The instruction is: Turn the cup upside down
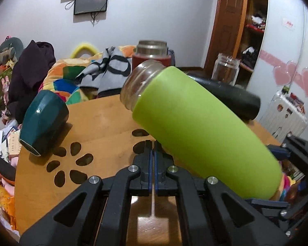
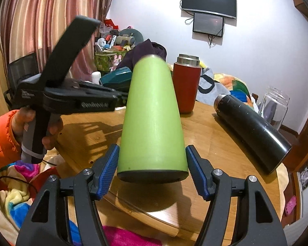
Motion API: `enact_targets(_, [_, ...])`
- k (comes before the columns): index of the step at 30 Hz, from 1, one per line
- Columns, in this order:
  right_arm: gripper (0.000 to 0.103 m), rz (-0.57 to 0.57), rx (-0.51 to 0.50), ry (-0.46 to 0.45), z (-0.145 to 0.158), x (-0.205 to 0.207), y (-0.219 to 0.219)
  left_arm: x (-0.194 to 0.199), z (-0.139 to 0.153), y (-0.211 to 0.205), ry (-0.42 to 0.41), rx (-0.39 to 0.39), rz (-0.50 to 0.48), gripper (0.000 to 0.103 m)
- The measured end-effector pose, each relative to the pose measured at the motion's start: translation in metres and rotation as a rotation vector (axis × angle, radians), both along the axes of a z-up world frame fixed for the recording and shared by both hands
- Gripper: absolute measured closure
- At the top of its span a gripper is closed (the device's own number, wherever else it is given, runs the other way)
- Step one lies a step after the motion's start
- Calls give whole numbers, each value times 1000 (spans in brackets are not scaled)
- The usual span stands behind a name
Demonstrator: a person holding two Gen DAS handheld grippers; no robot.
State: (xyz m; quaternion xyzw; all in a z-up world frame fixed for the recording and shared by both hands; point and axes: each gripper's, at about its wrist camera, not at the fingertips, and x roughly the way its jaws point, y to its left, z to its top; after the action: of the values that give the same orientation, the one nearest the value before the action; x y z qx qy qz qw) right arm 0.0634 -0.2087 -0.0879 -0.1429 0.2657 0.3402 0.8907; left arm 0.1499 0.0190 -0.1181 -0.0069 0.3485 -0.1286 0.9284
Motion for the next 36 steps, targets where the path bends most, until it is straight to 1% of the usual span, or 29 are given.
enact_targets(5, [40,4,17,17,1,2,-2,7,-10,-2,61,10,18,103])
enact_targets(9, [41,6,28,27,0,6,-2,6,-22,-3,93,29,28,103])
enact_targets(12, [41,1,39,35,0,7,-3,5,-21,-5,85,43,37,103])
enact_targets(16, [41,-16,42,43,0,8,-5,5,-25,-6,100,49,39,103])
enact_targets(18, [41,-17,55,58,1,11,-7,1,-22,-6,82,41,32,103])
enact_targets(21, [41,-16,57,65,1,12,-7,-7,-16,-6,59,50,30,103])
enact_targets(25, [41,-18,56,71,2,12,-7,-18,-7,-9,26,79,18,103])
enact_targets(30, [40,-27,92,124,2,20,-13,-38,8,-17,-9,117,-13,100])
enact_targets(35, [40,-45,86,132,-3,19,-16,-48,19,-22,-29,120,-27,85])
enact_targets(36, [39,-50,79,133,-5,18,-16,-49,21,-23,-36,123,-27,84])
